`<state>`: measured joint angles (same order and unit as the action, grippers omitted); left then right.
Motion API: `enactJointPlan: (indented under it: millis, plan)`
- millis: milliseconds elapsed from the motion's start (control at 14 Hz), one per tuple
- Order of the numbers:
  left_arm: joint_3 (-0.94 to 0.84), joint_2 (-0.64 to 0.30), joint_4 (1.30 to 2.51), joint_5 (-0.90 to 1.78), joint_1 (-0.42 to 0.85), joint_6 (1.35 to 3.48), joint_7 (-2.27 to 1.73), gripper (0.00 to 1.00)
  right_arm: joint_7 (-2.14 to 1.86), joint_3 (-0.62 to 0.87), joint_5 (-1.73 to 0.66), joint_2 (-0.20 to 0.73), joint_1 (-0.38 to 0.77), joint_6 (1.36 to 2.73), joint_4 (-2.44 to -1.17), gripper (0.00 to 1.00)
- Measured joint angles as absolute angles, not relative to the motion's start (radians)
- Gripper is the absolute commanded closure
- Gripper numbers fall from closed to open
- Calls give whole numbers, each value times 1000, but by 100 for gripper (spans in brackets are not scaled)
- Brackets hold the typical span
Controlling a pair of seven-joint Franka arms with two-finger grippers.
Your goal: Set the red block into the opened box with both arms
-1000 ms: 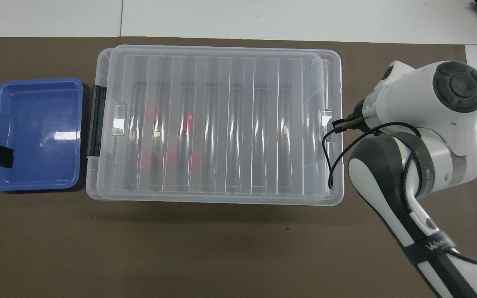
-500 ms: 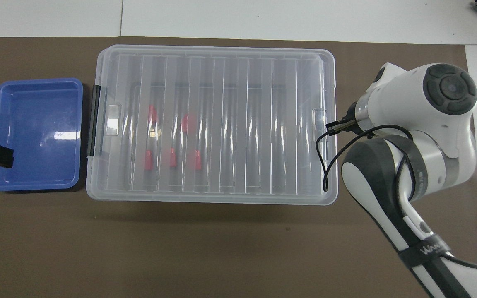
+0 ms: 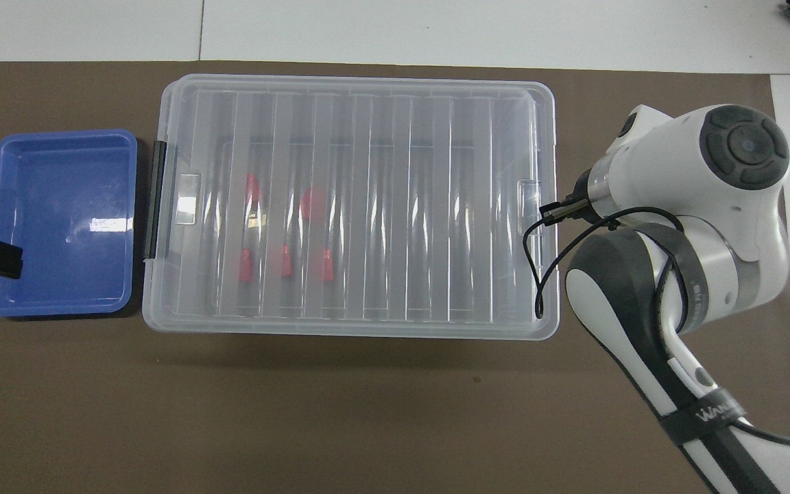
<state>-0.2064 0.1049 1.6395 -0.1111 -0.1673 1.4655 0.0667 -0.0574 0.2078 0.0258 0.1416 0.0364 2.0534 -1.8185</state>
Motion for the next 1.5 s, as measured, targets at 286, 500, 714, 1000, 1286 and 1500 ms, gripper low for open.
enactJointPlan:
  millis: [286, 500, 714, 1000, 1286, 1500]
  plan:
    - [-206, 105, 1640, -111, -167, 1465, 67, 0, -57, 209, 26, 142, 36, 2052, -1817, 100]
    - [-206, 105, 1640, -111, -167, 1464, 67, 0, -57, 211, 26, 140, 37, 2044, -1814, 100]
    - [-206, 105, 1640, -111, -167, 1464, 67, 0, -55, 209, 25, 118, 36, 2015, -1803, 100]
    - [-206, 105, 1640, -111, -167, 1464, 67, 0, 15, 173, 25, 51, 34, 1919, -1800, 22]
    - [-206, 105, 1640, -111, -167, 1464, 67, 0, 49, 89, 25, -8, 33, 1857, -1798, 1]
    - [-206, 105, 1640, -111, -167, 1464, 67, 0, 51, 13, 25, -29, 33, 1785, -1766, 3]
